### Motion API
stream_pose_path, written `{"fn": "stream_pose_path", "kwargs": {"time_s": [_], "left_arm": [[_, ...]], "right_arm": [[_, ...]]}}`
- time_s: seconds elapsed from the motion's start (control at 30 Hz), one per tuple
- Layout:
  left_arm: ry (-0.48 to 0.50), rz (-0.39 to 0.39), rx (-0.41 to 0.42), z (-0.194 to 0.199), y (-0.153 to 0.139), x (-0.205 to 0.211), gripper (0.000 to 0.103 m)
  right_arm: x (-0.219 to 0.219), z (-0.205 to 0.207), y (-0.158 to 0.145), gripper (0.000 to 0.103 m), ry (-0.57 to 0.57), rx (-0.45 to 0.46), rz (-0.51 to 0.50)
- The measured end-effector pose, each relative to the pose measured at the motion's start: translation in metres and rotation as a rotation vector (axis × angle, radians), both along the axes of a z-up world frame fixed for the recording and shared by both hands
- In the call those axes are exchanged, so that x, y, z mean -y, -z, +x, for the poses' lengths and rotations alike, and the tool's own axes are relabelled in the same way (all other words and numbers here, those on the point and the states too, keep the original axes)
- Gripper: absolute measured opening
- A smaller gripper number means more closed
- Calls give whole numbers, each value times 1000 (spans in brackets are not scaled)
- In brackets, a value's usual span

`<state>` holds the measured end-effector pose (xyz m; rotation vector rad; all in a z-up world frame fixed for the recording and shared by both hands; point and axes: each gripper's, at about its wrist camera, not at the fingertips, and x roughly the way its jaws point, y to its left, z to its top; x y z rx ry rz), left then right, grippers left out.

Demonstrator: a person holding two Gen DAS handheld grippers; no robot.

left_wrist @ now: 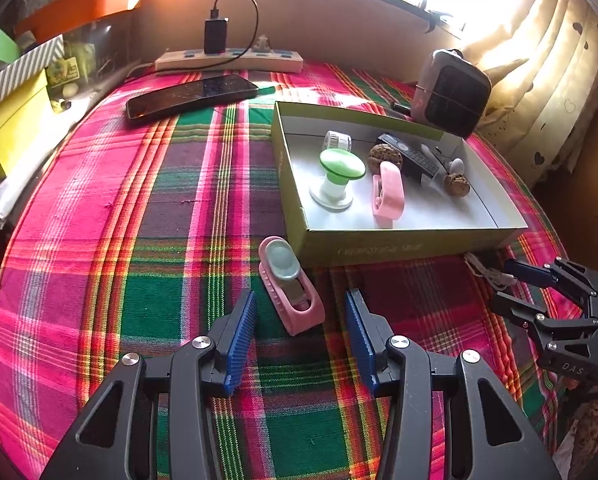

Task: Organize objects
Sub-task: 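Grasp the pink-and-white holder with the left tool while the right tool grasps the white USB cable, then lift and carry the holder and cable toward the tray with both tools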

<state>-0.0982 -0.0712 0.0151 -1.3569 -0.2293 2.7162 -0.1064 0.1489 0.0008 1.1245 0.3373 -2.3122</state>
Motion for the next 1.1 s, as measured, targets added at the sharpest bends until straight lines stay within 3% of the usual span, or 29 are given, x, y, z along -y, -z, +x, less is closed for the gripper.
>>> {"fn": "stream_pose_path", "kwargs": {"time_s": [0.53, 0.7, 0.97, 1.1], "left_arm": [[-25, -31, -10, -9, 0, 0, 43], [-26, -34, -12, -9, 0, 0, 41], [-49, -47, -10, -8, 0, 5, 25], [-51, -54, -11, -7, 1, 6, 22]], "right_arm": [[5, -4, 2, 51, 2, -8, 4], [7, -2, 1, 38, -13, -9, -1], [10, 2, 1, 22, -22, -8, 2], [11, 4, 1, 21, -25, -9, 2]]}}
